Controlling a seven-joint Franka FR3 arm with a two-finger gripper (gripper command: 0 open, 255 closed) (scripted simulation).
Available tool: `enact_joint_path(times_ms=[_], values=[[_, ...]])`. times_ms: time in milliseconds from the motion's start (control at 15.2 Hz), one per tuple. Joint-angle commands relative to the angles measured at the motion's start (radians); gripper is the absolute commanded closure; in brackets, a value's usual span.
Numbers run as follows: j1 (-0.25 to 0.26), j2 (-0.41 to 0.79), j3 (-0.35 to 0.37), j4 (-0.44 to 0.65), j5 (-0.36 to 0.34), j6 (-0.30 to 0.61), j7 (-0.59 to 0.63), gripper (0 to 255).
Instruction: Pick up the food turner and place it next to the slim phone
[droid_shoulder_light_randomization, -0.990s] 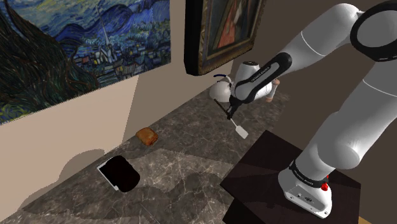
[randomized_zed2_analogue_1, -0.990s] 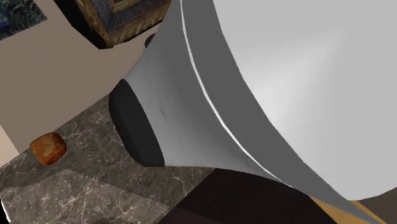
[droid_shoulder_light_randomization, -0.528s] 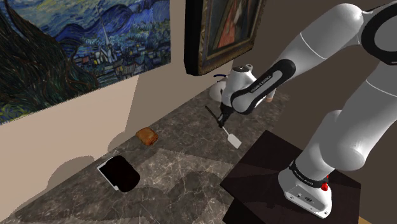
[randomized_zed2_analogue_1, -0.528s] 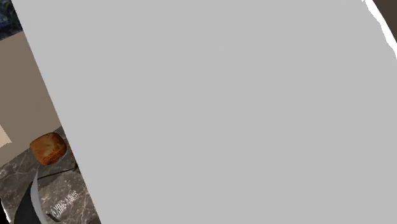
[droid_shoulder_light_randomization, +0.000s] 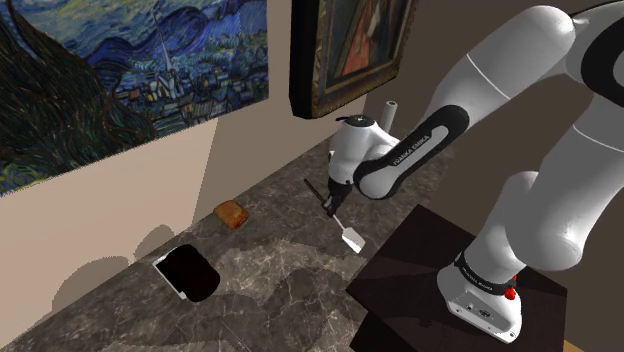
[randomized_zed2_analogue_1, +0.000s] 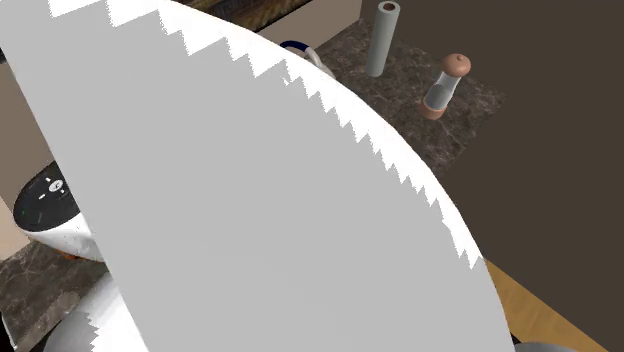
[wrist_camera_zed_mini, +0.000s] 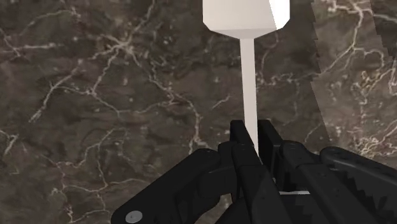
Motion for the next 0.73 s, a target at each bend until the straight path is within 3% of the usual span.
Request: enact_joint_path(times_ms=[0, 660], values=[[0.029, 0.018, 0.030, 0.019, -0.011, -0.002, 0.070, 255], [0.180, 0.142, 0.137, 0.194, -0.085, -0.064, 0.390, 255]])
